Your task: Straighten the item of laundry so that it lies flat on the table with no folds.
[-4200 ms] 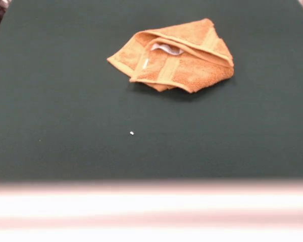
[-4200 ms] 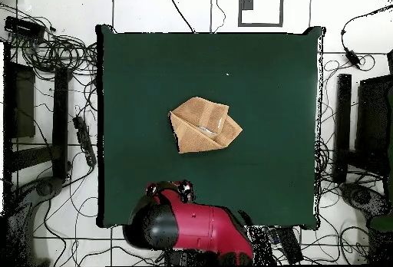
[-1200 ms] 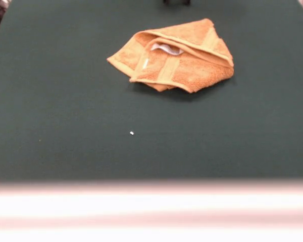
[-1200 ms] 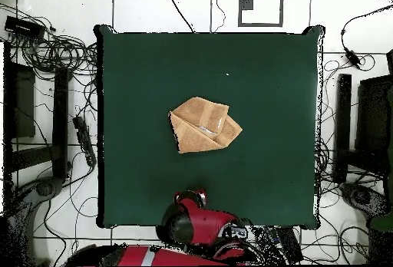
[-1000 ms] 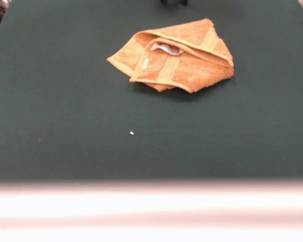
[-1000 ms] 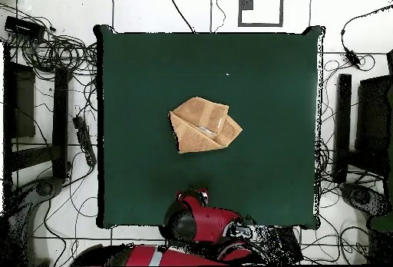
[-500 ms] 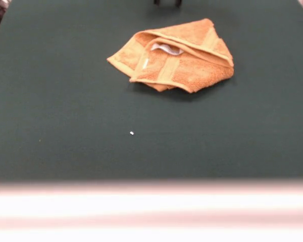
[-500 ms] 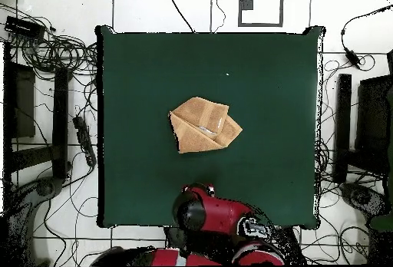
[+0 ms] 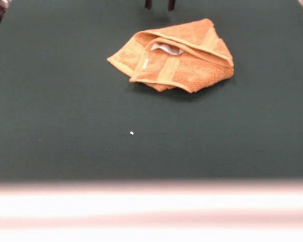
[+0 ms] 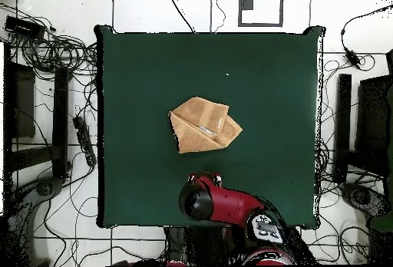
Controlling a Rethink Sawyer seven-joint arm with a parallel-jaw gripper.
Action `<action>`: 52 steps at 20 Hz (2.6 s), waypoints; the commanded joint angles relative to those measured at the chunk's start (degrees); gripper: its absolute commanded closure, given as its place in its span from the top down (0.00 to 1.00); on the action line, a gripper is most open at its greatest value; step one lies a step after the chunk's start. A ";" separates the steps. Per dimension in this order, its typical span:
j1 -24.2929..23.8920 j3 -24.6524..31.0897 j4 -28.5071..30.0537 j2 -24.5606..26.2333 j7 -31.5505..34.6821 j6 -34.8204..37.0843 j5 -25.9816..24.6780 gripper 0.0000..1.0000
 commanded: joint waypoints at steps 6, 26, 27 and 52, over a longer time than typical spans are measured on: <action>-4.12 10.56 -6.99 -2.98 6.18 12.24 2.78 1.00; -11.80 17.83 -11.06 0.95 4.98 11.33 0.82 1.00; -12.39 18.44 -11.45 1.16 4.73 11.79 0.90 1.00; -19.25 25.38 -17.06 5.08 0.88 16.26 -2.02 1.00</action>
